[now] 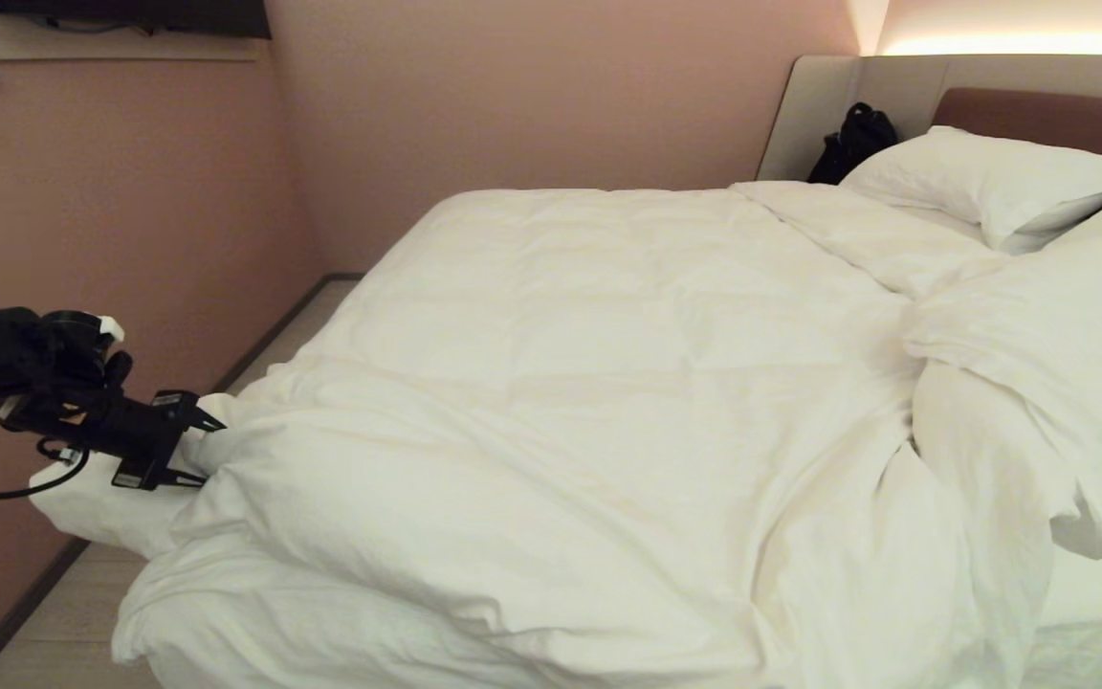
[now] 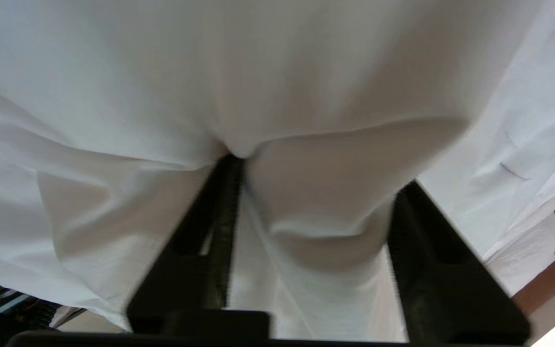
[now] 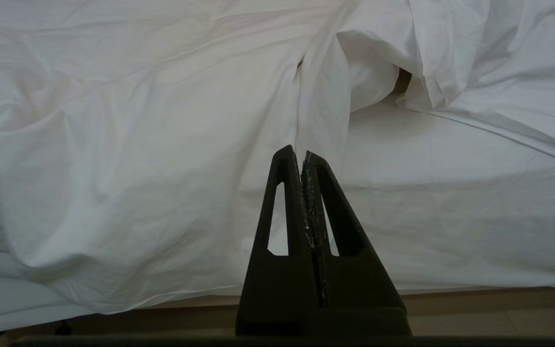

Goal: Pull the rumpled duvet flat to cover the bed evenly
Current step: Flatten the corners of the folded blanket

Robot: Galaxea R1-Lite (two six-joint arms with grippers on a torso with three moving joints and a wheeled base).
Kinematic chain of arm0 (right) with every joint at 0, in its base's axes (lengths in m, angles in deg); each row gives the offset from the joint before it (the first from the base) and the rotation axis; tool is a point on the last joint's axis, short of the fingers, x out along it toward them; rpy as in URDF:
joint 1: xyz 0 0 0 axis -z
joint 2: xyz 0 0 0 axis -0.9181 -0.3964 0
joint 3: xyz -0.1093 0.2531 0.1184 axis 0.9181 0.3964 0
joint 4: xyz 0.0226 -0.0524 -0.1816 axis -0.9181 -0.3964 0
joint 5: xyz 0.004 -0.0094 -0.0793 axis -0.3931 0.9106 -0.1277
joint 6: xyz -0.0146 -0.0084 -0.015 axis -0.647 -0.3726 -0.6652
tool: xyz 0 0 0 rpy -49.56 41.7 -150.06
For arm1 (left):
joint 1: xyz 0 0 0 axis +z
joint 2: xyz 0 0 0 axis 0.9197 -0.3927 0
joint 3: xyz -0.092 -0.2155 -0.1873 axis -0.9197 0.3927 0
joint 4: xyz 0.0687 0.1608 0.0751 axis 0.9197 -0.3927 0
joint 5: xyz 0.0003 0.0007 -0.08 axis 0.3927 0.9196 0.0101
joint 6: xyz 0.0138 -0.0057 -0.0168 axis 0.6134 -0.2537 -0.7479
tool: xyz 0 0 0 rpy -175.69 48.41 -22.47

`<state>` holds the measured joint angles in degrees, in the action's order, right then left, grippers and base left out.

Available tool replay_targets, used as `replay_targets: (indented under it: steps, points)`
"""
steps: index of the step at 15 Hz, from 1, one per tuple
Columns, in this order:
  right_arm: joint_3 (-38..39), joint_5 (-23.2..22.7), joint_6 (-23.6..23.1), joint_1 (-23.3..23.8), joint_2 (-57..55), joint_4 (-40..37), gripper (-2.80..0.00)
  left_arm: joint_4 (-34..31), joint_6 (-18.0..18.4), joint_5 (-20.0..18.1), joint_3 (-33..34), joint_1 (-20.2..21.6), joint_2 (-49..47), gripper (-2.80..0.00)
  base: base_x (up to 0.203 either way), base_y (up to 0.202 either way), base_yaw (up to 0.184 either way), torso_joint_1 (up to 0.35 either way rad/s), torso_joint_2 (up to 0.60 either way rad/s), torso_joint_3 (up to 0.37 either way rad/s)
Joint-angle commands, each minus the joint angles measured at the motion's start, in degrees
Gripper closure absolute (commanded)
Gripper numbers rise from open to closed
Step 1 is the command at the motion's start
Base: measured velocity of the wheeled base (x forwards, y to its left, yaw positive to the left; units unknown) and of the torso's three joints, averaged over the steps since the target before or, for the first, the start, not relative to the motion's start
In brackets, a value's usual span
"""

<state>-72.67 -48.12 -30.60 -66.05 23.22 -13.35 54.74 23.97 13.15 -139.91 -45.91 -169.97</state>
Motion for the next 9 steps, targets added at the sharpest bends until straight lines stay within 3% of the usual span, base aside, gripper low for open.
replay_targets:
  steps: [1,6,9]
  points:
    - [0.0,0.0,0.0,0.0,0.0,0.0,0.0,-0.2,-0.3,-0.1,0.2,0.0,0.1,0.0,0.0,0.0,0.0,0.0,0.0,0.0]
    - [0.0,0.0,0.0,0.0,0.0,0.0,0.0,-0.4,0.0,-0.1,0.6,0.1,0.7,0.0,0.0,0.0,0.0,0.0,0.0,0.0]
    - [0.0,0.0,0.0,0.0,0.0,0.0,0.0,-0.5,2.6,-0.2,4.7,0.5,6.4,0.0,0.0,0.0,0.0,0.0,0.0,0.0]
